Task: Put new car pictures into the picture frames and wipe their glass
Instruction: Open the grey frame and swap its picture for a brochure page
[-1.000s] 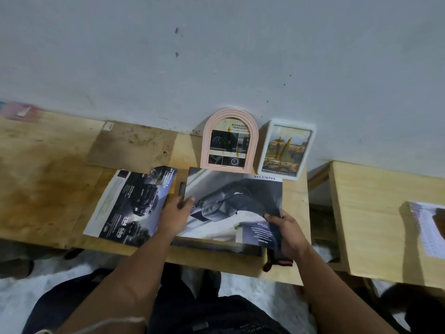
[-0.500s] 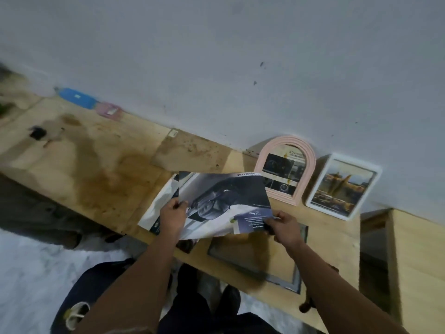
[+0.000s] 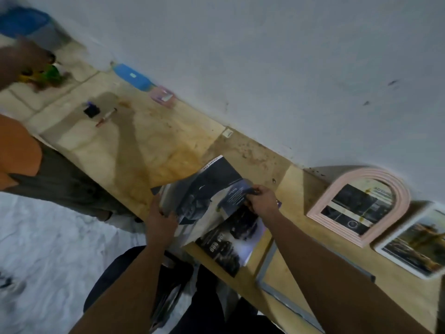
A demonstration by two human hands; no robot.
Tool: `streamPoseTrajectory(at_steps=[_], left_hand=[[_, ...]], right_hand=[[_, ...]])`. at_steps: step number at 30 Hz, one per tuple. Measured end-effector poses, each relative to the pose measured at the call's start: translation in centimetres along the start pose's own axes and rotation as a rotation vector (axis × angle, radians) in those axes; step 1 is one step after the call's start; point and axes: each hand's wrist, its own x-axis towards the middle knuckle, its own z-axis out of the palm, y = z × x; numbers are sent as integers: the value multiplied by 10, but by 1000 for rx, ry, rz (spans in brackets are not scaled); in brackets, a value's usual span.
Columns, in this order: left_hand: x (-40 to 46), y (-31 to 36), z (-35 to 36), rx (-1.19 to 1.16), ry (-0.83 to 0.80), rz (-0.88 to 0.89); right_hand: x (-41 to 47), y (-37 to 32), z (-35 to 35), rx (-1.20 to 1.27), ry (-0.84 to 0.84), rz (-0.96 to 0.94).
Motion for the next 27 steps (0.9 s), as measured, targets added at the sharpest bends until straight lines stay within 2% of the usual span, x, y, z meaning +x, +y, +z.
streamPoseTrajectory(at_steps=[3,6,9,11,14,15,17,20,27], left_hand=[[23,-12,-14,63,-27,-69],[37,-19,-22,306,-91,-102],[48,-21,-25,570,-83,-91],[56,-25,-19,719,-67,27],[70,-28,0,860,-97,428],[76,-27,6,877,-156,520],[85,-26,19,927,-312,595],[90,-27,31,1005,-420,547],[89,-27,33,1056,-394,486]], right_hand=[[28,-20,35,49,-35,9],[45,-21,54,-251,-28,-126],[35,-10,49,-529,65,-252],[24,7,37,-584,170,-276],[10,36,12,-713,265,-168],[7,45,5,-787,238,-114],[4,61,-5,-958,115,-24],[2,77,-5,-1113,30,-3],[-11,80,0,-1002,250,-132]])
